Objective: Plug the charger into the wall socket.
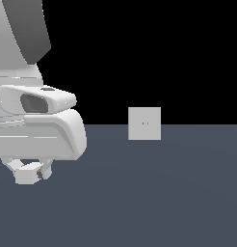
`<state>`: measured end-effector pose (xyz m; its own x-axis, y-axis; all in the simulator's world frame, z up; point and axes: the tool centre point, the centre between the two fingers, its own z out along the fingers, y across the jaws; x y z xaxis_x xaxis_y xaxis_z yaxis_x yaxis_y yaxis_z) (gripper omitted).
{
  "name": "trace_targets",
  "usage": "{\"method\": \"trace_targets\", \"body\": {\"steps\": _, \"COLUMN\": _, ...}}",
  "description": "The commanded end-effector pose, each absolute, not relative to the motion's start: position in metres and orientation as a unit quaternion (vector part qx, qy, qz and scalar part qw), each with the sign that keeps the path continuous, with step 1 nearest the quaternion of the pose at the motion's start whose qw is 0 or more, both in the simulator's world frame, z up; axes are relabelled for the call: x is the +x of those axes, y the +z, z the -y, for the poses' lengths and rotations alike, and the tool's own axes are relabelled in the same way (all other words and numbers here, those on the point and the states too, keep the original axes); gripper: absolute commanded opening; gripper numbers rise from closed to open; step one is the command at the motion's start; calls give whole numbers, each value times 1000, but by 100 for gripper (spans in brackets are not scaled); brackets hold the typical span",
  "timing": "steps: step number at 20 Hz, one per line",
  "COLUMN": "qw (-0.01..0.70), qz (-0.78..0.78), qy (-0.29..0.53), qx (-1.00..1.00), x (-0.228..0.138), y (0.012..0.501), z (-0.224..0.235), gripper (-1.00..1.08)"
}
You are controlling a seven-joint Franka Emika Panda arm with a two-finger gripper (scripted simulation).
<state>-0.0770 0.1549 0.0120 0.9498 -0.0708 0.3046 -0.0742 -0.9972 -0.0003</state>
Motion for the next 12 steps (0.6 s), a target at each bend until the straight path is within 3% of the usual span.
{"method": "trace_targets", "body": {"steps": 1, "qw": 6, "qz": 37, "qy": 154, "qx": 987, "x": -76, "y": 12, "z": -154, "gripper": -100}}
{"method": "trace_targets", "body": {"steps": 12, "qw": 5, "qz": 29, "qy": 155, "qx": 987, "x": -70, "y": 22, "z": -128, "gripper": -100}}
